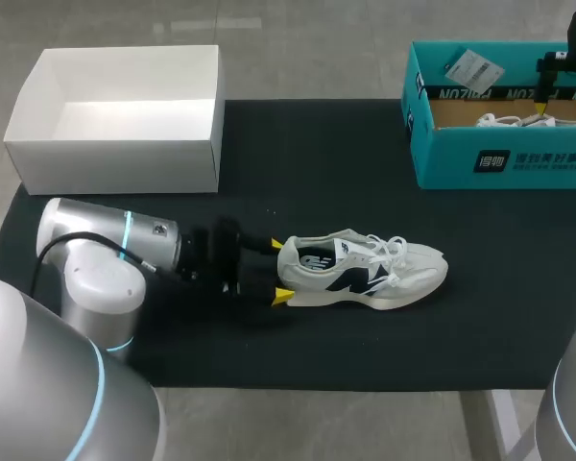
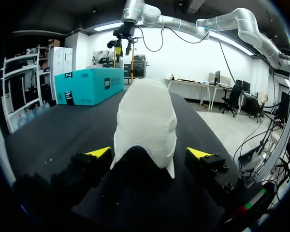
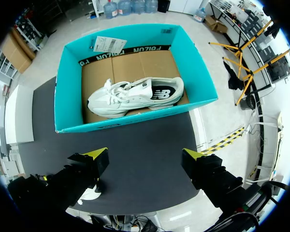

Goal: Take the shoe out of the shoebox, open the shoe tongue, remove and reinsert the insole, then place the shoe into the shoebox

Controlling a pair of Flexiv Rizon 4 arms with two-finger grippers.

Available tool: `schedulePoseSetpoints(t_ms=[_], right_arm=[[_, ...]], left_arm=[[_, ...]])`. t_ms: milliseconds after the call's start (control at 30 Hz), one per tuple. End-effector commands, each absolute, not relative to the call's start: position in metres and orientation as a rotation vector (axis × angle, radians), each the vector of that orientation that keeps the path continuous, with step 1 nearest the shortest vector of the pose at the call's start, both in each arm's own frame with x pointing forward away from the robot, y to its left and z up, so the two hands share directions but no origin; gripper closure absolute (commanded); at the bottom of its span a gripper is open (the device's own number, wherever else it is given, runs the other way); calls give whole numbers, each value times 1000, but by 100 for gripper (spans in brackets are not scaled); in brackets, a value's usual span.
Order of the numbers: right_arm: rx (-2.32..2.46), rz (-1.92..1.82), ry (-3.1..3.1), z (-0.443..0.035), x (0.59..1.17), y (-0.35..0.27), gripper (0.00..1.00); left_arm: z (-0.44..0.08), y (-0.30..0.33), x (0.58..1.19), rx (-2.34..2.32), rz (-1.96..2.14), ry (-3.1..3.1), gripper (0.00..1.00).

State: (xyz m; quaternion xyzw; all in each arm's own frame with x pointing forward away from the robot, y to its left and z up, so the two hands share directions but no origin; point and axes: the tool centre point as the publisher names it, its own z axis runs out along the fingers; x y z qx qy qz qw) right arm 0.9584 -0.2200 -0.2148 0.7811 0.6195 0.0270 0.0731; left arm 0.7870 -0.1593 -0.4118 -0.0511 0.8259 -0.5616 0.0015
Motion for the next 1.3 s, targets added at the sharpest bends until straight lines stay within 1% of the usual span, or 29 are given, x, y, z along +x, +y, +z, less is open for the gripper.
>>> schedulePoseSetpoints(t_ms=[33, 700, 733, 767, 800, 833, 867, 900, 1300], right_arm=[[2346, 83, 1858, -215, 958, -220, 0], [2346, 83, 1858, -215, 958, -220, 0], [2346, 83, 1858, -215, 958, -220, 0], [2346, 83, 1858, -215, 958, -220, 0], [2346, 83, 1858, -215, 958, -220, 0], [2346, 83, 1858, -215, 958, -220, 0], [2346, 83, 1858, -215, 958, -220, 0], [2346, 83, 1858, -215, 958, -220, 0], [2346, 83, 1858, -215, 958, -220, 0]], left_arm=[[-419, -167, 787, -176, -1764, 2573, 0], [-428, -182, 805, -169, -1784, 2591, 0], [-428, -182, 806, -167, -1783, 2592, 16], [-428, -182, 807, -167, -1783, 2592, 49], [-428, -182, 808, -167, -1784, 2592, 60], [-428, -181, 809, -163, -1785, 2593, 67], [-427, -181, 810, -159, -1787, 2593, 81], [-426, -180, 810, -157, -1788, 2592, 100], [-424, -175, 807, -100, -1817, 2633, 100]])
